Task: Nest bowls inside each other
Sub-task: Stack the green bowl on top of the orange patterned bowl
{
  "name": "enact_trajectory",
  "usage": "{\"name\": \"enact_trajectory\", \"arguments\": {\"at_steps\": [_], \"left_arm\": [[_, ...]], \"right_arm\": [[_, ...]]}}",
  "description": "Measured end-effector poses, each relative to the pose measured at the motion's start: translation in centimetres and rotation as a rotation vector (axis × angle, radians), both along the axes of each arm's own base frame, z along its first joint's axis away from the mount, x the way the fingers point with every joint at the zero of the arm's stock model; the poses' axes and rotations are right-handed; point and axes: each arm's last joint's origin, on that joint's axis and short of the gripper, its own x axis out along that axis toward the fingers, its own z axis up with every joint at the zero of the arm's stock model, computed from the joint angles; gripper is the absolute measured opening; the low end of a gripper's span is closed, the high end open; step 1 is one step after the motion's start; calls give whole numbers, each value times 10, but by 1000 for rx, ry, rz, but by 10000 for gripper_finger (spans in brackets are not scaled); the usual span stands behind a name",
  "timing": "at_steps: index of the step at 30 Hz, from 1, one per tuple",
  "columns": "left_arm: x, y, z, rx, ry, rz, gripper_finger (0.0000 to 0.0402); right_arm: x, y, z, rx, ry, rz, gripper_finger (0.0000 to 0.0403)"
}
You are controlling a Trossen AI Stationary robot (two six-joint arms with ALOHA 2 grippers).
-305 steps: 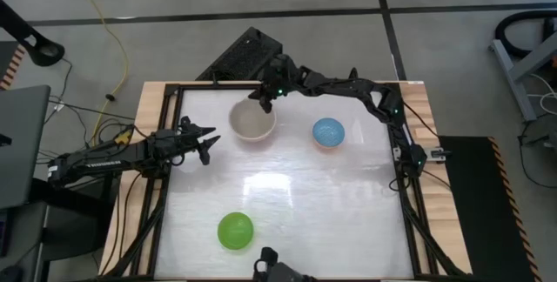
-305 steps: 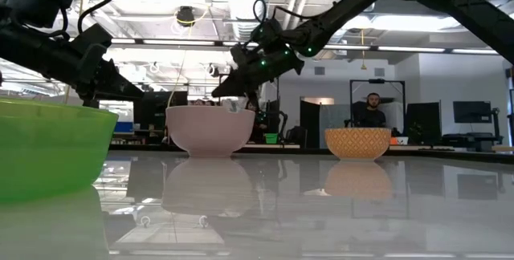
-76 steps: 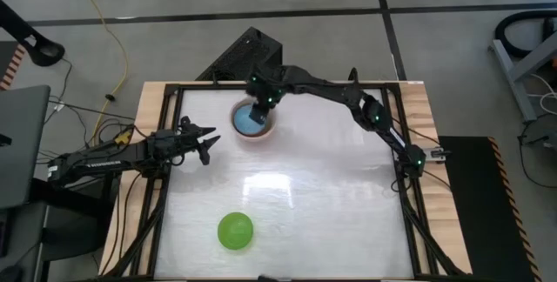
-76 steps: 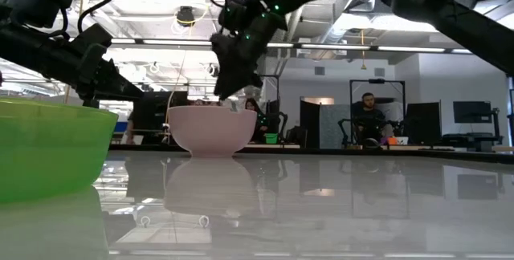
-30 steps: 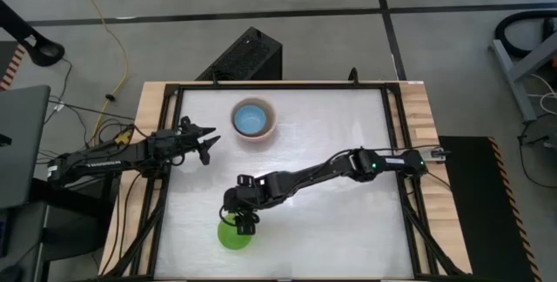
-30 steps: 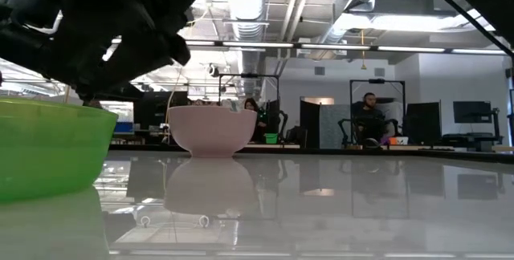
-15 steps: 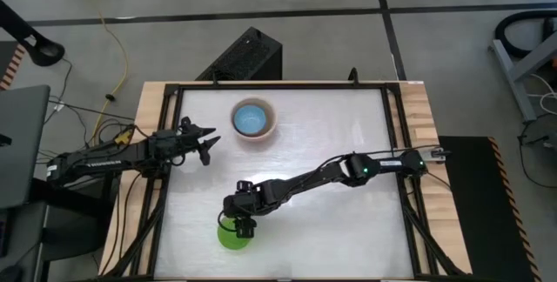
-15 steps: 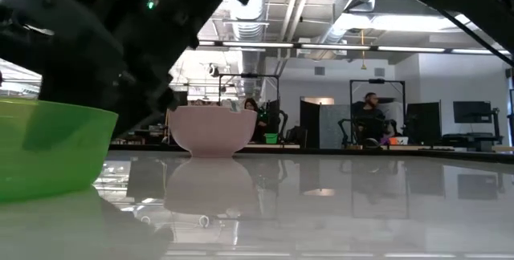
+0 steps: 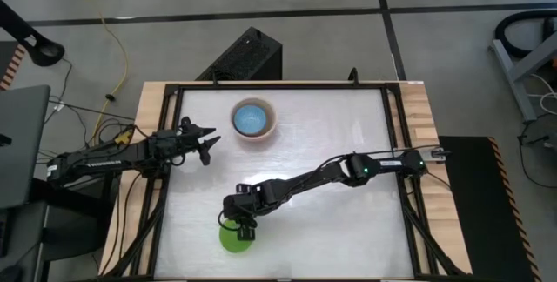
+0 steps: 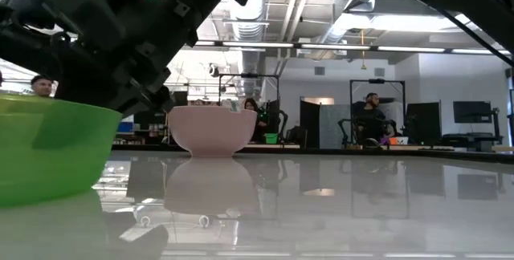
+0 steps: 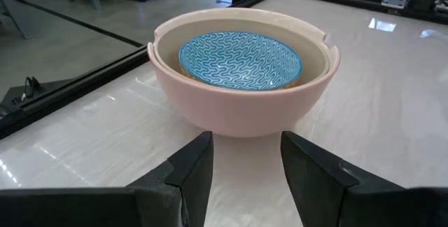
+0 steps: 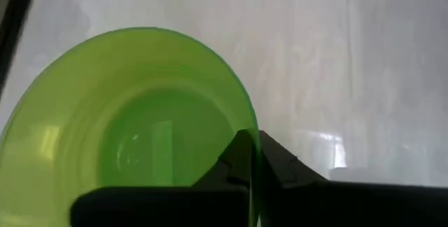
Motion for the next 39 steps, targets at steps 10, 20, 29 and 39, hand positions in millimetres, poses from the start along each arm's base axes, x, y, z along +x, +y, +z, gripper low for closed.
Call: {"name": "enact_trajectory", "arguments": {"at_steps": [10, 20, 29, 39], "left_arm": [[0, 0, 0, 0, 0, 0, 158], [0, 0, 0, 0, 0, 0, 158], [0, 0, 0, -1, 4, 0, 158], [0, 0, -1, -3, 9, -2, 158]], "right_arm": [[-17, -16, 66, -14, -57, 32, 6], [-55, -130, 170, -135, -149, -125, 6], [-66, -280, 152, -82, -81, -415, 6], [-69, -358, 104, 44, -125, -538, 6]]}}
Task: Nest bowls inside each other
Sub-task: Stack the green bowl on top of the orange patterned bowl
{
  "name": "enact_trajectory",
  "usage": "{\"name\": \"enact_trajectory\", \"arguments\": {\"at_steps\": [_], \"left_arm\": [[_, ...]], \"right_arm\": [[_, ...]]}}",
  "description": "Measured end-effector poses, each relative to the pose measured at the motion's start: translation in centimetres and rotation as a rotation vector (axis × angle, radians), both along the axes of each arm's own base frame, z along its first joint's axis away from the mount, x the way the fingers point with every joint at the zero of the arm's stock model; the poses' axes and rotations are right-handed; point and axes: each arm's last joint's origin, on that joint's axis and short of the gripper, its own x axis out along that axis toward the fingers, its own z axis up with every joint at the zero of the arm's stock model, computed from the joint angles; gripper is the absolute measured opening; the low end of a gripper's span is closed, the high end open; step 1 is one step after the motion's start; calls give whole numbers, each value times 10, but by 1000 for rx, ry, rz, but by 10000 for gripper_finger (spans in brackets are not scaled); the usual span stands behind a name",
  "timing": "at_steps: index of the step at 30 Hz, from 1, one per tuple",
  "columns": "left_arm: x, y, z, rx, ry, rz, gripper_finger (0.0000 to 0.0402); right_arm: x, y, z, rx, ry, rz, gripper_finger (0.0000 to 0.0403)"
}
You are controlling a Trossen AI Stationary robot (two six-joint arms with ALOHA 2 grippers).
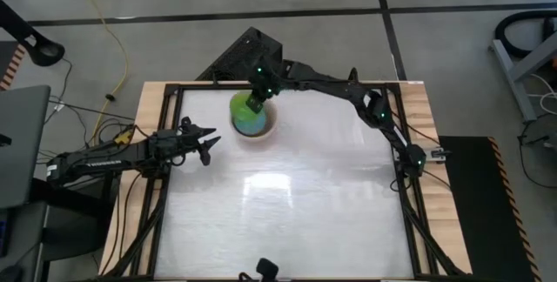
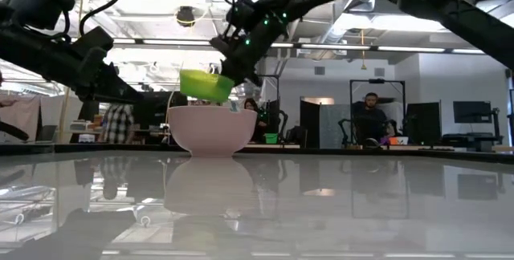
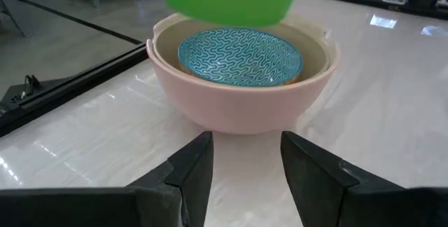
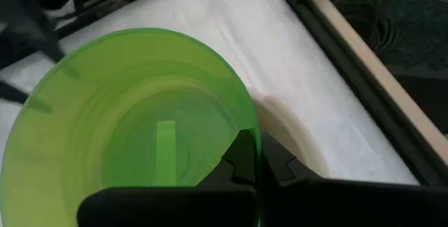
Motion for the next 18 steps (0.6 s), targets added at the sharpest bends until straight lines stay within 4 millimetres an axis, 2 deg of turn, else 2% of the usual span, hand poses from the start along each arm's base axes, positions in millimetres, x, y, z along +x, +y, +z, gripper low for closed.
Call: {"name": "enact_trajectory", "arguments": {"at_steps": [3, 11, 18], "left_arm": [[0, 0, 0, -1, 4, 1, 158], [0, 0, 0, -2, 4, -4, 158], [0, 0, 0, -1, 4, -2, 158]], "right_arm": [[-2, 1, -14, 24, 47, 2, 6], [2, 5, -33, 18, 47, 18, 6], [3, 3, -36, 15, 56, 9, 6]]}}
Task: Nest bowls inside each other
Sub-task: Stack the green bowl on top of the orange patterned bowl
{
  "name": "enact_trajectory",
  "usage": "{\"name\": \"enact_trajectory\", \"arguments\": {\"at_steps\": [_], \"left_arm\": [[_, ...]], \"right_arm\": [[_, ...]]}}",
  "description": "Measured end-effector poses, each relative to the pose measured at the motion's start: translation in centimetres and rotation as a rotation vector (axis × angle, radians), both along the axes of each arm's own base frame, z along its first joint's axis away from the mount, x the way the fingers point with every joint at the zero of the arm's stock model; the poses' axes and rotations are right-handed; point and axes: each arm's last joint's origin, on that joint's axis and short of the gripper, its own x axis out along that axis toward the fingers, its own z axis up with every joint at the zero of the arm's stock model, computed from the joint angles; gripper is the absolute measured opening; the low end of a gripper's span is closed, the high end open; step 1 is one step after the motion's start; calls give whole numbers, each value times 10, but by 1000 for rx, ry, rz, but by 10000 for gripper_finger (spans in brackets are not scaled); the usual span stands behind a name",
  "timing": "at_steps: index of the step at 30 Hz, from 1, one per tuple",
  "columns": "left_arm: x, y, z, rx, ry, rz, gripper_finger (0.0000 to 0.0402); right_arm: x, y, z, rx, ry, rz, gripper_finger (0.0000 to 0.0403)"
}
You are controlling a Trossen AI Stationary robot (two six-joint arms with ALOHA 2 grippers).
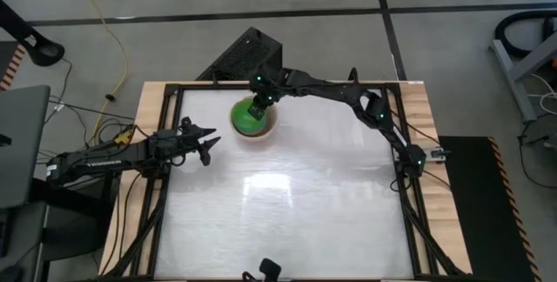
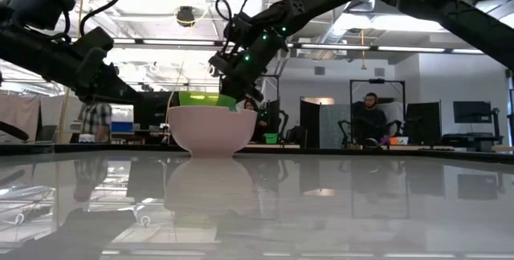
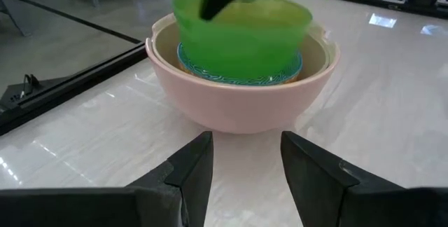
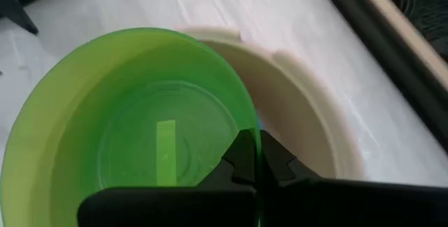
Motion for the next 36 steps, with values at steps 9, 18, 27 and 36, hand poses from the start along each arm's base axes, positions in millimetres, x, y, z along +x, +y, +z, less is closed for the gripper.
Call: {"name": "enact_trajectory", "arguments": {"at_steps": [9, 18, 27, 36], "left_arm": [[0, 0, 0, 0, 0, 2, 158], [0, 0, 0, 0, 0, 2, 158], [0, 0, 0, 0, -1, 2, 158], [0, 0, 0, 0, 0, 2, 158]], "right_arm": [[0, 0, -2, -30, 28, -30, 6], [4, 11, -2, -64, 51, -44, 6], [5, 4, -17, -70, 93, -104, 6], [8, 4, -28, -61, 109, -103, 6]]}}
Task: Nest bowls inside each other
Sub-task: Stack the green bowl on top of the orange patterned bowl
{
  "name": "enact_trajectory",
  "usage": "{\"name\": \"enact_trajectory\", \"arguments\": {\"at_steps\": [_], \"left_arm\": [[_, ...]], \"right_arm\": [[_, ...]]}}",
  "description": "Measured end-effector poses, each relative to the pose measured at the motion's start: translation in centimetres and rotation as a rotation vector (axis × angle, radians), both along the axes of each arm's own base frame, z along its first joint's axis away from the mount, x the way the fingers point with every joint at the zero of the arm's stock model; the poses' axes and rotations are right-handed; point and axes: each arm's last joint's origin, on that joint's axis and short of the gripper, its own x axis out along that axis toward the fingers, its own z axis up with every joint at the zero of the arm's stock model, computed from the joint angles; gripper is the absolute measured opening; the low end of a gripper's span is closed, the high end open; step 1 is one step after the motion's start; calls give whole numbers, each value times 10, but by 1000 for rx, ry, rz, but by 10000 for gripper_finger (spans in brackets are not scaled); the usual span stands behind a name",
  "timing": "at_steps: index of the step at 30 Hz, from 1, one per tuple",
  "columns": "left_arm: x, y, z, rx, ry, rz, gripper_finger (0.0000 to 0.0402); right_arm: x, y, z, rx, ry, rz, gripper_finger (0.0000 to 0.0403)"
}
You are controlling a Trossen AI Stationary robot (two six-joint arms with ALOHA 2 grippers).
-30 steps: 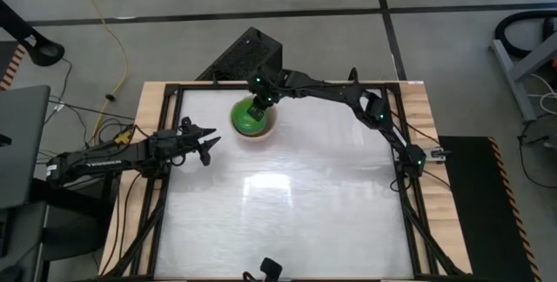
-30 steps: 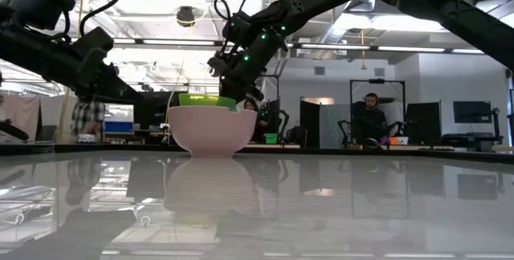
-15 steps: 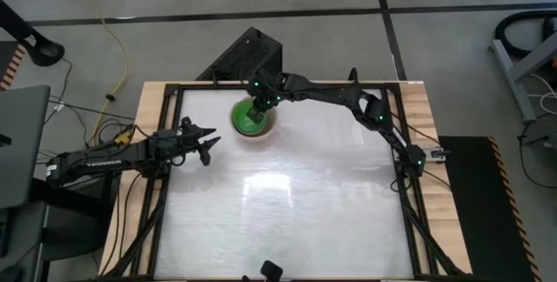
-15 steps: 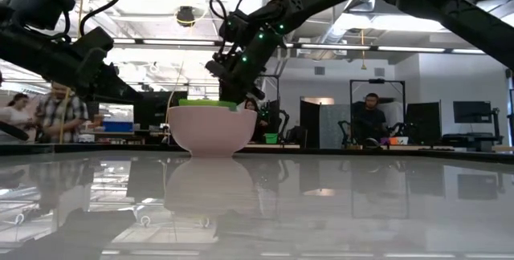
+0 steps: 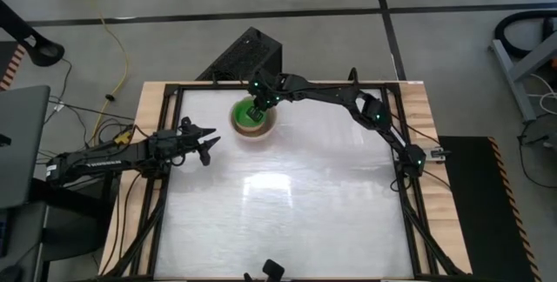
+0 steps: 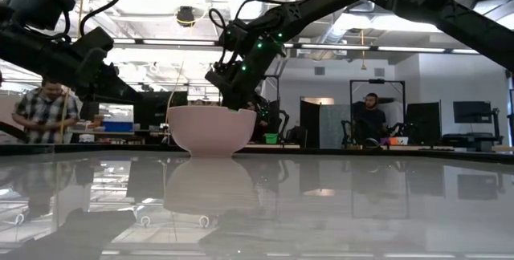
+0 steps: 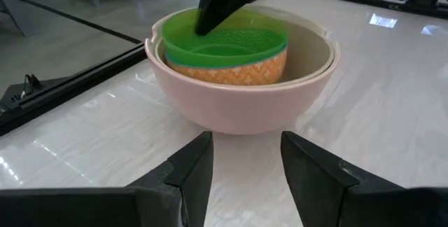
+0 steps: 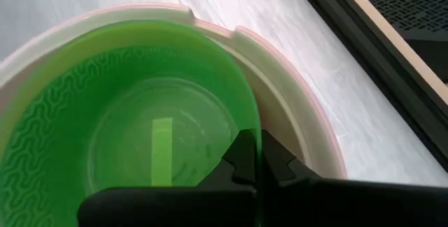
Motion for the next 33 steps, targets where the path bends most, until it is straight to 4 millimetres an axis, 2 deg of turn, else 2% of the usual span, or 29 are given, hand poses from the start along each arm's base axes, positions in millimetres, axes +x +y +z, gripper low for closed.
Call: {"name": "enact_trajectory", "arguments": {"at_steps": [13, 23, 33], "left_arm": [[0, 0, 0, 0, 0, 0, 158], [0, 0, 0, 0, 0, 0, 158], [0, 0, 0, 0, 0, 0, 158]], "right_arm": [[-7, 7, 11, 143, -14, 4, 7], [-6, 8, 12, 105, -10, -56, 7], [-7, 8, 11, 146, -8, -102, 8]]}}
